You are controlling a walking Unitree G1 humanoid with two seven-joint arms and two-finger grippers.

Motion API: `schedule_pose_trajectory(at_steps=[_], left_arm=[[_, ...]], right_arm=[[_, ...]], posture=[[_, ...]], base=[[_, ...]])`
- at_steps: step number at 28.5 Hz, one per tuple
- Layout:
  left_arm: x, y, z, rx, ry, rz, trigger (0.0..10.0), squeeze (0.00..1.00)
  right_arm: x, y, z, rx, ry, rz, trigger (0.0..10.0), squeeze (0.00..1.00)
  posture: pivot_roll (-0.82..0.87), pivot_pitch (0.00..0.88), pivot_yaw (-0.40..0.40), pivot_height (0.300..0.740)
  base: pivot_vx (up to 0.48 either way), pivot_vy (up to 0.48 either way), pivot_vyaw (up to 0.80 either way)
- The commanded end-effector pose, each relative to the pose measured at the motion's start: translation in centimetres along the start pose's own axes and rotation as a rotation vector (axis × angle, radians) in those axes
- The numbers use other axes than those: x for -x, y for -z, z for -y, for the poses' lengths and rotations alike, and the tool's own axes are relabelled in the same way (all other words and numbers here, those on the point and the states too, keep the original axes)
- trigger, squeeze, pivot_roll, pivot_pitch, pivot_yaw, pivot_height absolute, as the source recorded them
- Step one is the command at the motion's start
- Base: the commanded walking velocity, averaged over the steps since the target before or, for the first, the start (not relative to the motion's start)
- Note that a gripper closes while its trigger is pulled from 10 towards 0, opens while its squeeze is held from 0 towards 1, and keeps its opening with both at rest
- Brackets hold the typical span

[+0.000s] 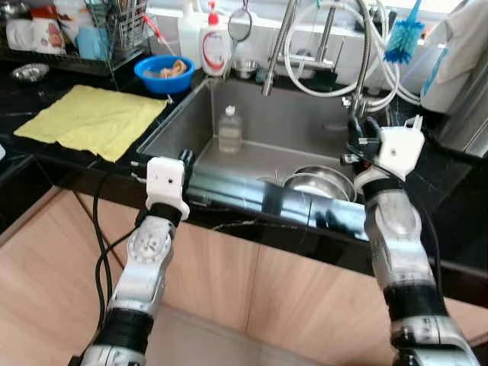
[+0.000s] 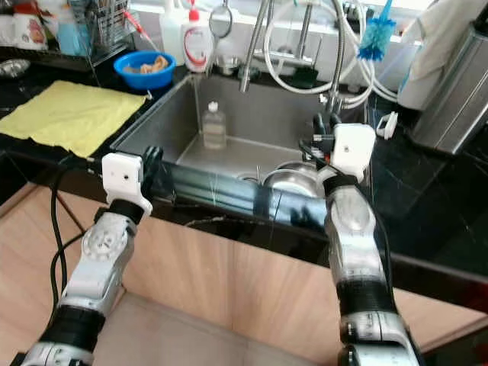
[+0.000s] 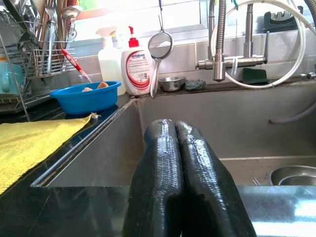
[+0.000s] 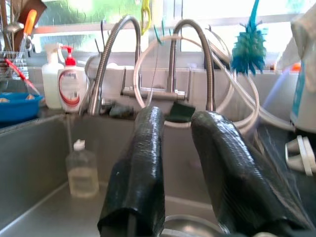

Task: Kitchen organization

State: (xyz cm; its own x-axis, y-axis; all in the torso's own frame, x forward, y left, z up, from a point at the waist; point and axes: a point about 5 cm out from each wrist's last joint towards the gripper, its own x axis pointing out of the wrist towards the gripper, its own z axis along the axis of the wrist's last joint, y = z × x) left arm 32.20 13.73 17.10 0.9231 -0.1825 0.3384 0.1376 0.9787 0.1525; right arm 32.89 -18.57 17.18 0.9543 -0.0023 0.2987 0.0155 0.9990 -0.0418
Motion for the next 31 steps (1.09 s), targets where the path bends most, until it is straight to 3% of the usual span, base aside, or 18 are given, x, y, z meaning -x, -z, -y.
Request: schedule_pose_trajectory(at_steps=[1,6,31], left_arm=[[0.2,-0.1,-0.3,-0.006,-0.017,0.010,10.0,0.00],[0.5,0.0,-0.4,-0.014,-0.019,0.008,10.0,0.00],[0.5,-0.5,-1.3,-0.042,-0.063,0.028,10.0,0.00]], right_arm=[[0.1,-0.6,-0.2,-0.023,0.012,0.012,10.0,0.00],[1.2,-0.2,-0.4,0.013,0.037,-0.013,10.0,0.00],[0.5,-1.8,-1.4,0.013,0.018,0.005,10.0,0.00]], posture=[[0.09,0.000,-0.027,0.740],[0.09,0.000,-0.020,0.740],[0.11,0.000,-0.025,0.740]], base=[[0.000,0.000,0.00],[0.000,0.000,0.16],[0.000,0.000,0.80]])
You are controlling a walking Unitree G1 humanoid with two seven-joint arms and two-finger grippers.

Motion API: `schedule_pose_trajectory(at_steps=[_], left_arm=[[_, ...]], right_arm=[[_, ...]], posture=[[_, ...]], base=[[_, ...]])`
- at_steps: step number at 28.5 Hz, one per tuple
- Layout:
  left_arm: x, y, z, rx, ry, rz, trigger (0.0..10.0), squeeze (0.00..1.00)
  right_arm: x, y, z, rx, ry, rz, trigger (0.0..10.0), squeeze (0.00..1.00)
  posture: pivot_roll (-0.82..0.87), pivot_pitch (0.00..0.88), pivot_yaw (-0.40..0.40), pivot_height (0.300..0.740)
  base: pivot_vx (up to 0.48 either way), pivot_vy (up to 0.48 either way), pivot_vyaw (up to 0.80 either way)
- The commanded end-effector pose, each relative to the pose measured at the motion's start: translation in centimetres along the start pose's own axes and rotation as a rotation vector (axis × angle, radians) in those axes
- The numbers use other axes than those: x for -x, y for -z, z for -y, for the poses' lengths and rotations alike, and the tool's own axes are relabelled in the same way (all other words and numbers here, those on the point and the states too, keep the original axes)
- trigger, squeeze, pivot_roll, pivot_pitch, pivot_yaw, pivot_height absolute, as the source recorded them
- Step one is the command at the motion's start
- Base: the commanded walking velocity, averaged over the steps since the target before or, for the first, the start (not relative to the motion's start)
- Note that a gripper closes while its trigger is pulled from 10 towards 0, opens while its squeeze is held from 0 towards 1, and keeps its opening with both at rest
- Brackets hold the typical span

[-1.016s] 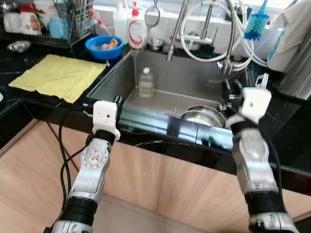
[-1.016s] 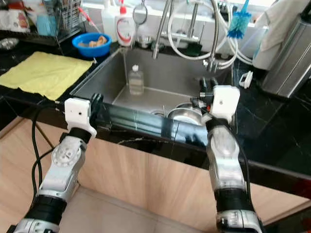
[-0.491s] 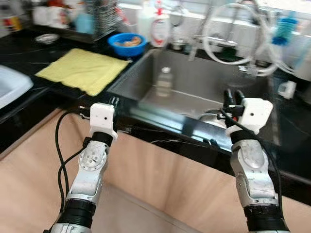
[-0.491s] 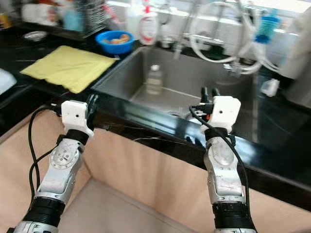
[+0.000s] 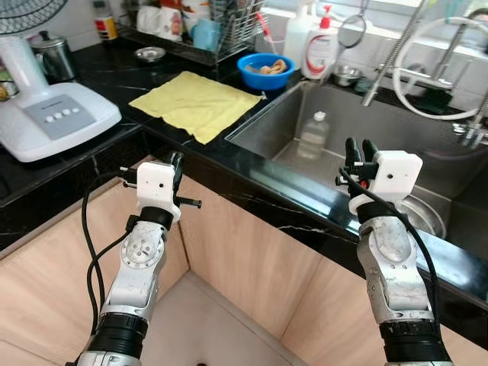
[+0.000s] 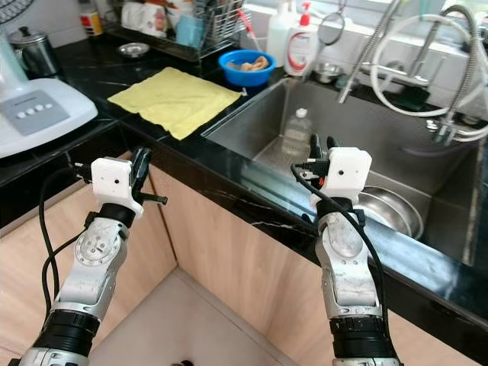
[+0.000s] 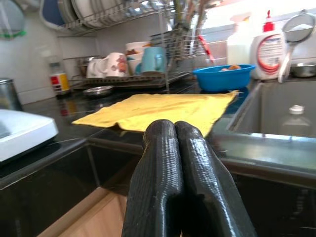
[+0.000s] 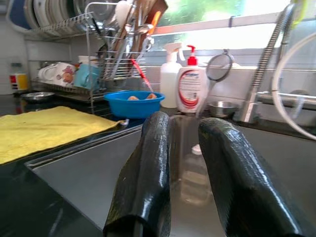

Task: Kitchen organization

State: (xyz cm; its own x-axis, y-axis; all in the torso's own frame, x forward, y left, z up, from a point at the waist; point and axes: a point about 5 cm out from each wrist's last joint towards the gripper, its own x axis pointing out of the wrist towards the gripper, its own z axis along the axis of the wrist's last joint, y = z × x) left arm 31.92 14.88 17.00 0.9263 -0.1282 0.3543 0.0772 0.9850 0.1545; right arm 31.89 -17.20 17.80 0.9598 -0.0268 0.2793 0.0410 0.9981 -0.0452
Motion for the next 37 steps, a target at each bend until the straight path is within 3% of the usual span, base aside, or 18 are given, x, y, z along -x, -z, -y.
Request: schedule_pose_trajectory(at_steps=[1,27,37], left_arm=[[-0.1,-0.6,-0.2,-0.018,-0.007,0.021,10.0,0.00],[0.0,-0.8,-0.6,-0.020,-0.019,0.026,10.0,0.00],[1.2,1.4,-1.8,-0.012,-0.115,-0.049,10.0,0.00]], right_arm=[[-0.2,-0.8,-0.1,0.002,-0.005,0.026,10.0,0.00],[-0.2,-0.6,-0.4,-0.011,-0.019,0.012,10.0,0.00],[0.5,1.5,-0.4,0.009,-0.104,-0.065,10.0,0.00]], posture=[[0.11,0.000,-0.025,0.740],[0.11,0.000,-0.013,0.740],[0.11,0.000,-0.025,0.740]], base=[[0.000,0.000,0.80],[0.000,0.000,0.80],[0.000,0.000,0.80]])
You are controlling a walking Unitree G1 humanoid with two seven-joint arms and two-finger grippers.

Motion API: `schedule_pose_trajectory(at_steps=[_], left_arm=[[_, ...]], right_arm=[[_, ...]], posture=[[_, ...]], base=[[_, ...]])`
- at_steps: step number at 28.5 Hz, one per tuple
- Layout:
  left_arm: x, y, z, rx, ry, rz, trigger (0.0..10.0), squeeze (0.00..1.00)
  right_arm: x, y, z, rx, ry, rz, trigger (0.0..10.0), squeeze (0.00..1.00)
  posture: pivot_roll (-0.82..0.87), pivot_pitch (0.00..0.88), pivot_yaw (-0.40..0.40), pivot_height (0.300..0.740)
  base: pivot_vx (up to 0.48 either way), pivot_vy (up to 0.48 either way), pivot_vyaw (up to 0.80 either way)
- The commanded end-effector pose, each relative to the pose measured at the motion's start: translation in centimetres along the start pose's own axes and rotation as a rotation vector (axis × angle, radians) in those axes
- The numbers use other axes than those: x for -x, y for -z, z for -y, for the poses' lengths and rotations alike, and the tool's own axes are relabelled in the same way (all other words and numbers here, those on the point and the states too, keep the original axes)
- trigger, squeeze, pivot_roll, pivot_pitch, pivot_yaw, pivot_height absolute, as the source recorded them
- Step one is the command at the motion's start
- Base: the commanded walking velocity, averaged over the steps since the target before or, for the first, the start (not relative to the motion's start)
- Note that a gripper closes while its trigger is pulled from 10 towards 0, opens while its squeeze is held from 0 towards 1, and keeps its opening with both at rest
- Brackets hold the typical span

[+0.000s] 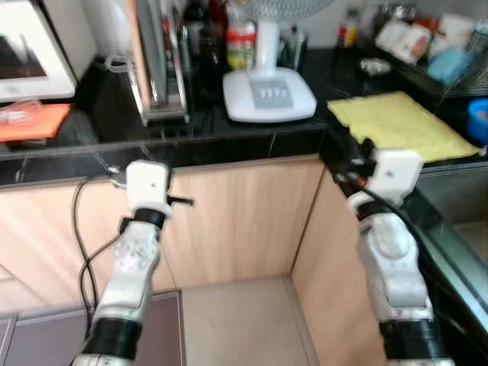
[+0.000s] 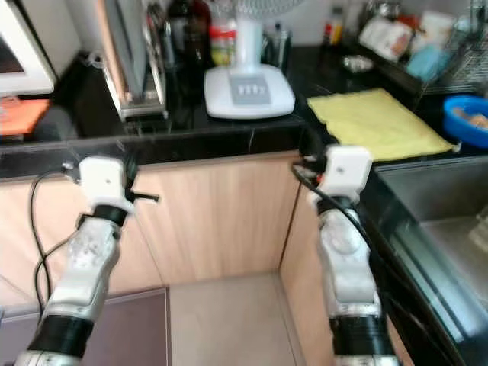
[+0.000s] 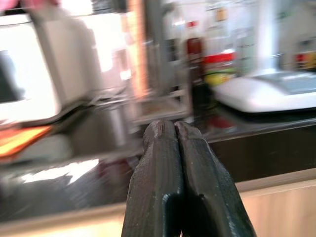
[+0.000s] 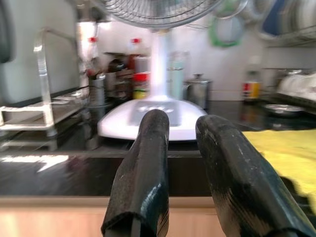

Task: Kitchen organization

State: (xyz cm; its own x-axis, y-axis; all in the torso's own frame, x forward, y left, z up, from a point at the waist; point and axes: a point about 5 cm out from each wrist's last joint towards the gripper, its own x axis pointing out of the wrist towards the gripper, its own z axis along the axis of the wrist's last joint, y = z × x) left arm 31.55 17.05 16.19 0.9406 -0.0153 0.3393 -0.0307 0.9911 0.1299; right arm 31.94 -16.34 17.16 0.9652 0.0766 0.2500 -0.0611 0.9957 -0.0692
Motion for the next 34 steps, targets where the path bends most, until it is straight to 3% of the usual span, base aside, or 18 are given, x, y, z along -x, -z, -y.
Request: schedule_pose_trajectory(at_steps=[1,6,14,18,20,23,24,28,34], left_arm=[[0.6,0.9,-0.1,0.002,-0.015,-0.033,10.0,0.00],[2.0,3.3,-0.9,-0.037,-0.029,-0.117,10.0,0.00],[6.1,8.5,-1.7,-0.080,-0.044,-0.337,10.0,0.00],[7.6,10.1,-1.8,-0.086,-0.040,-0.416,10.0,0.00],[8.9,11.5,-1.6,-0.082,-0.021,-0.500,10.0,0.00],[9.7,12.4,-1.3,-0.072,0.002,-0.563,10.0,0.00],[10.6,13.2,-1.0,-0.070,0.025,-0.616,10.0,0.00],[13.1,15.1,0.2,-0.035,0.123,-0.768,10.0,0.00],[16.0,16.8,-0.1,-0.067,0.115,-0.934,10.0,0.00]], right_arm=[[0.5,1.3,0.5,0.025,-0.003,-0.056,10.0,0.00],[1.2,2.9,0.9,0.042,-0.014,-0.119,10.0,0.00],[3.8,7.4,1.5,0.034,-0.036,-0.283,10.0,0.00],[4.9,9.2,1.4,0.027,-0.050,-0.357,10.0,0.00],[6.4,11.7,1.6,0.042,-0.058,-0.471,10.0,0.00],[7.5,13.1,1.8,0.051,-0.048,-0.539,10.0,0.00],[8.7,14.3,1.9,0.061,-0.045,-0.608,10.0,0.00],[11.0,16.4,2.1,0.065,-0.051,-0.730,10.0,0.00],[14.2,18.7,1.9,0.060,-0.075,-0.912,10.0,0.00]], posture=[[0.11,0.000,-0.026,0.740],[0.11,0.000,-0.029,0.740],[0.11,0.000,-0.042,0.740],[0.10,0.000,-0.046,0.740],[0.11,0.000,-0.045,0.740],[0.11,0.000,-0.047,0.740],[0.10,0.000,-0.050,0.740],[0.10,0.000,-0.053,0.740],[0.10,0.000,-0.062,0.740]], base=[[0.000,0.000,0.80],[0.000,0.000,0.80],[0.000,0.000,0.80],[0.000,0.000,0.80],[0.000,0.000,0.80],[0.000,0.000,0.80],[0.000,0.000,0.80],[0.000,0.000,0.55],[0.000,0.000,0.30]])
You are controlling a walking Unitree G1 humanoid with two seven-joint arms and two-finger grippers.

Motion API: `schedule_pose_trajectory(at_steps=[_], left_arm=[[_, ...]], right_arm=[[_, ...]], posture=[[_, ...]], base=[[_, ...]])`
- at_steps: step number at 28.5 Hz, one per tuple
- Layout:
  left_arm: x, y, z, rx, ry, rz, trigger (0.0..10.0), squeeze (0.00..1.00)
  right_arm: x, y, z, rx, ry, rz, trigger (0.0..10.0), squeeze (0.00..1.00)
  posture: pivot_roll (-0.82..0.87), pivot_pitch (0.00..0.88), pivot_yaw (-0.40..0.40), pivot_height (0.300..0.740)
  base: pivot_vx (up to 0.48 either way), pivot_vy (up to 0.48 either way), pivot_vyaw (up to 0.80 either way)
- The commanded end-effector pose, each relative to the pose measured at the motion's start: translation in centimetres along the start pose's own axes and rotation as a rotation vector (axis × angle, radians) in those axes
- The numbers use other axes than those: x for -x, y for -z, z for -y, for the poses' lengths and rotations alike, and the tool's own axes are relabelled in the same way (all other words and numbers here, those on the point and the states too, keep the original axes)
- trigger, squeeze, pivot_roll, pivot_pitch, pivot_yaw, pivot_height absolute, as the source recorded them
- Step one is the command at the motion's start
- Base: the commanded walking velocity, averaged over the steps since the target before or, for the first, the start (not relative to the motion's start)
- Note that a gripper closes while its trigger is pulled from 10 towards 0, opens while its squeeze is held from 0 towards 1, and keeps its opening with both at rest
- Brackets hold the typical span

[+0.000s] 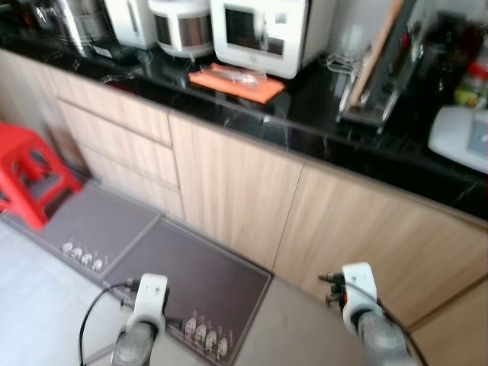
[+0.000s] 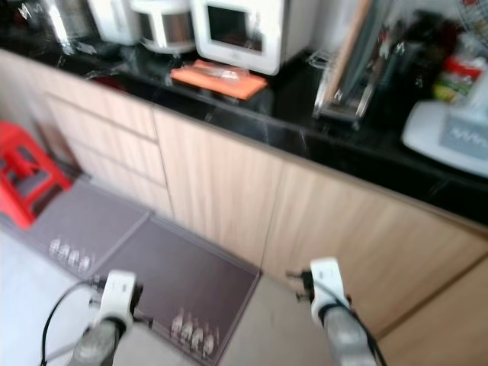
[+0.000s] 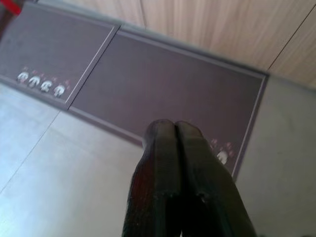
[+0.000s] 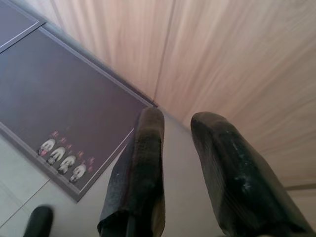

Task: Kitchen organization

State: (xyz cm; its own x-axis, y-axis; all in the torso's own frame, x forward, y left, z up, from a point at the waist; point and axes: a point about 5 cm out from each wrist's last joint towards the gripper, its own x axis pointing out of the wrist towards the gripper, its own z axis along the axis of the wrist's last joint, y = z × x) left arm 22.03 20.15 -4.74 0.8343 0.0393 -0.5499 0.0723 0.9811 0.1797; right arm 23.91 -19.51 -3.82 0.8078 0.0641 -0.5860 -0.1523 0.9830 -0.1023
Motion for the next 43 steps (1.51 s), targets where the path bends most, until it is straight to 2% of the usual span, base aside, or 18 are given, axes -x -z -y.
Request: schedule_pose_trajectory(at_steps=[1,3,5,11,13,25,32,43], left_arm=[[0.1,1.1,0.7,-0.045,0.028,-0.080,10.0,0.00],[0.5,2.1,0.8,-0.045,0.038,-0.134,10.0,0.00],[1.2,3.8,0.8,-0.019,0.029,-0.208,10.0,0.00],[1.8,5.2,1.1,-0.042,0.032,-0.282,10.0,0.00],[1.7,5.0,1.0,-0.031,0.018,-0.273,10.0,0.00],[1.0,3.5,0.4,-0.042,-0.035,-0.193,10.0,0.00],[1.0,3.6,0.3,-0.019,-0.035,-0.201,10.0,0.00],[1.4,4.3,0.3,-0.011,-0.041,-0.223,10.0,0.00]], right_arm=[[0.5,1.9,0.3,0.008,-0.010,-0.088,10.0,0.00],[0.5,2.6,-0.4,0.000,-0.044,-0.125,10.0,0.00],[0.9,4.2,-1.3,-0.031,-0.075,-0.215,10.0,0.00],[2.2,7.3,-1.7,-0.006,-0.055,-0.368,10.0,0.00],[2.4,7.5,-1.7,-0.057,-0.037,-0.364,10.0,0.00],[2.3,7.2,-0.7,-0.092,0.040,-0.347,10.0,0.00],[2.7,7.9,-0.8,-0.109,0.047,-0.365,10.0,0.00],[2.8,8.3,-1.5,-0.127,0.044,-0.371,10.0,0.00]], posture=[[0.10,0.000,-0.066,0.740],[0.10,0.000,-0.067,0.740],[0.09,0.000,-0.068,0.740],[0.11,0.000,-0.079,0.740],[0.12,0.000,-0.080,0.740],[0.09,0.000,-0.068,0.740],[0.09,0.000,-0.061,0.740],[0.10,0.000,-0.059,0.740]], base=[[0.000,0.000,0.00],[0.000,0.000,0.00],[0.000,0.000,0.00],[0.000,0.000,0.00],[0.000,0.000,0.00],[0.000,0.000,0.00],[0.000,0.000,0.00],[0.000,0.480,0.00]])
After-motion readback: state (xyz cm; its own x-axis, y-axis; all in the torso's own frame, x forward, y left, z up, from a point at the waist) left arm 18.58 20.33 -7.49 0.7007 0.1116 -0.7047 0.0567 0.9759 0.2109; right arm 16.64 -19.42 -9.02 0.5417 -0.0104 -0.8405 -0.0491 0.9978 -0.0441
